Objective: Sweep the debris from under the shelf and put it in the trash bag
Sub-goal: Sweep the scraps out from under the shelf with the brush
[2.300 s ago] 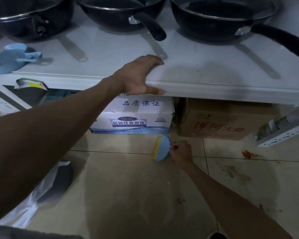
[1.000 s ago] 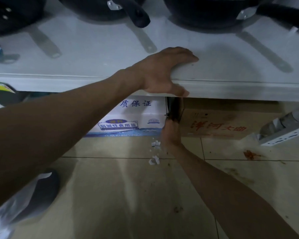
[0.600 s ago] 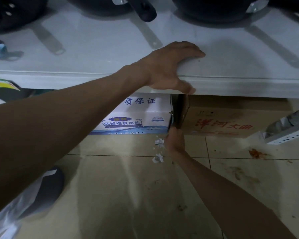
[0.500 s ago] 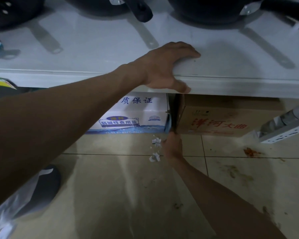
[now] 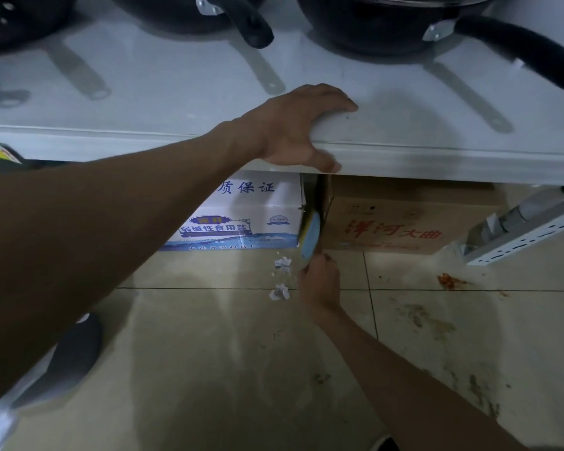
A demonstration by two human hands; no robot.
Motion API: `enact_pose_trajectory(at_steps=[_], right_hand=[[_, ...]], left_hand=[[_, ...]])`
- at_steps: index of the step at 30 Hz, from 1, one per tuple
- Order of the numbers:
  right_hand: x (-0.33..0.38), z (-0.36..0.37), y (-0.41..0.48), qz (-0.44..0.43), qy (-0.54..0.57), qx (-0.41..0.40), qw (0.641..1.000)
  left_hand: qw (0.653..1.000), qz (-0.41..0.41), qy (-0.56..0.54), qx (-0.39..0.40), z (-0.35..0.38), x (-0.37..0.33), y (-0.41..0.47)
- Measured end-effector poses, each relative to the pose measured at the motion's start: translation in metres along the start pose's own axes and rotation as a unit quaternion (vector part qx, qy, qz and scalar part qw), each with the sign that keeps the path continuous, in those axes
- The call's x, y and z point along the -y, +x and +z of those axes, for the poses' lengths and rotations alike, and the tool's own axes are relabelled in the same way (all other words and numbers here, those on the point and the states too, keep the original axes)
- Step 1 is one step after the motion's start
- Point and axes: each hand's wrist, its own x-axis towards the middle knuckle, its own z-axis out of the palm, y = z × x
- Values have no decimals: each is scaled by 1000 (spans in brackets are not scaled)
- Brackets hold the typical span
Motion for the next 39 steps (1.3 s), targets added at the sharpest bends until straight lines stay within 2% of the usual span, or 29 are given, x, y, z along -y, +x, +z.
enact_pose_trajectory(at_steps=[6, 11, 18, 28, 32, 39], right_hand=[[20, 2, 51, -51, 7, -27, 998], [19, 14, 65, -2, 38, -13, 999], [-11, 33, 25, 44, 35, 16, 998], [-32, 18, -26, 22, 2, 24, 999], [-23, 12, -12, -6, 10, -5, 1000], [0, 5, 31, -50, -49, 17, 997]], left_hand=[[1000, 5, -11, -2, 0, 2, 0], [1000, 12, -24, -7, 0, 4, 1], [999, 8, -37, -9, 2, 6, 2], [999, -3, -31, -9, -1, 1, -1], [1000, -6, -25, -10, -1, -1, -2], [999, -14, -36, -8, 0, 2, 0]])
